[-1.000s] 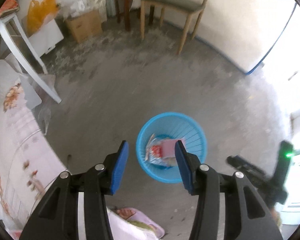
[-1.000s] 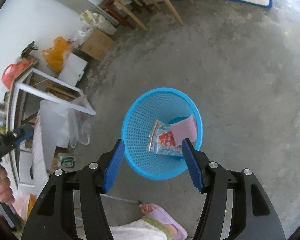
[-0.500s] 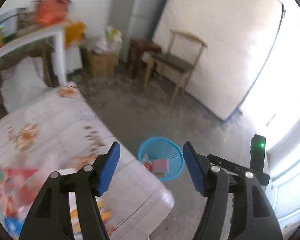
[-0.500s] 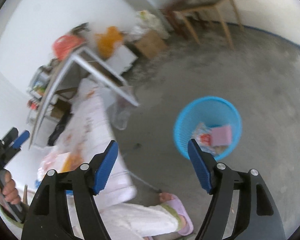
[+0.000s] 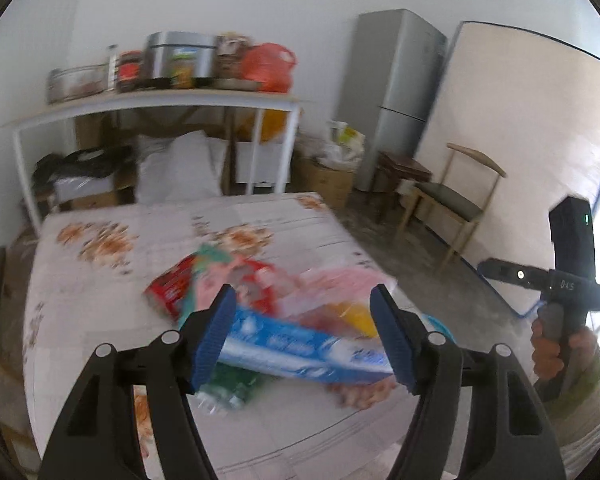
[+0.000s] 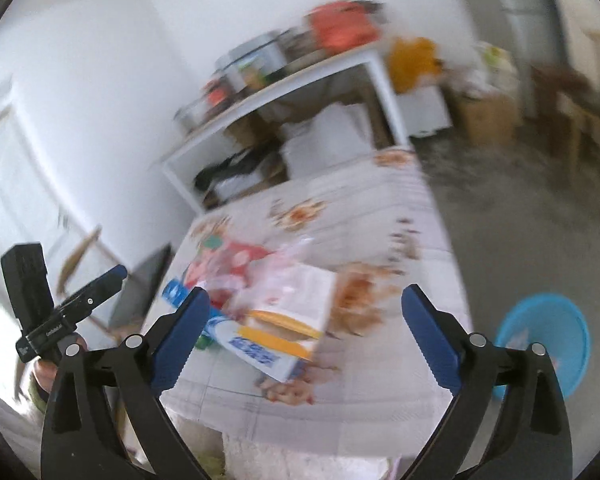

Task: Collect trash
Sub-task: 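Move both open tools back toward the table, then grasp the clear plastic bag with the right tool and lift it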

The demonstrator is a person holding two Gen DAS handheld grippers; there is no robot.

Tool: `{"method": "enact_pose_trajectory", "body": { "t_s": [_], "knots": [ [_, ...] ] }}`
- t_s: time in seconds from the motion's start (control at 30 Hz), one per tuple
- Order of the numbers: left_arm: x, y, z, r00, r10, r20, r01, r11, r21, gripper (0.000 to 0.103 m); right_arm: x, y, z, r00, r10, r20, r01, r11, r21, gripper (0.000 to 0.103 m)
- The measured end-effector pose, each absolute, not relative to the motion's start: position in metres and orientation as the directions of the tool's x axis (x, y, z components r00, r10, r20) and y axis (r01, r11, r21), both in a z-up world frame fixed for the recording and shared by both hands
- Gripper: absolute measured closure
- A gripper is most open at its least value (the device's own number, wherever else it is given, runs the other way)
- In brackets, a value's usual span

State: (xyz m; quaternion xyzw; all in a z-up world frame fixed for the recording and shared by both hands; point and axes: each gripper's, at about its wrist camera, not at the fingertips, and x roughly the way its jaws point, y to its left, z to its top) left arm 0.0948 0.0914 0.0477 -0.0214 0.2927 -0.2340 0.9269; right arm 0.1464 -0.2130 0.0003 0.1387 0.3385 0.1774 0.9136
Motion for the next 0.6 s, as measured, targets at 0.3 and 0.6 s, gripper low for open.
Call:
{"method": "enact_pose_trajectory", "body": {
  "t_s": [0.3, 0.6],
  "knots": [
    [0.077, 0.088, 0.014, 0.694, -0.466, -0.549, 0.472, 0.87, -0.141, 0.036, 0.2, -0.139, -0.022, 0.613, 0.337, -0.715, -0.392, 0.915, 0.096, 0.008],
    [0.085, 0.078, -0.002, 0.638, -0.516, -0.571, 0.518, 0.837, -0.177, 0.036, 0.226, -0.115, -0.042, 0.505, 0.291, -0.813, -0.451, 0.892, 0.039, 0.014]
  ]
}}
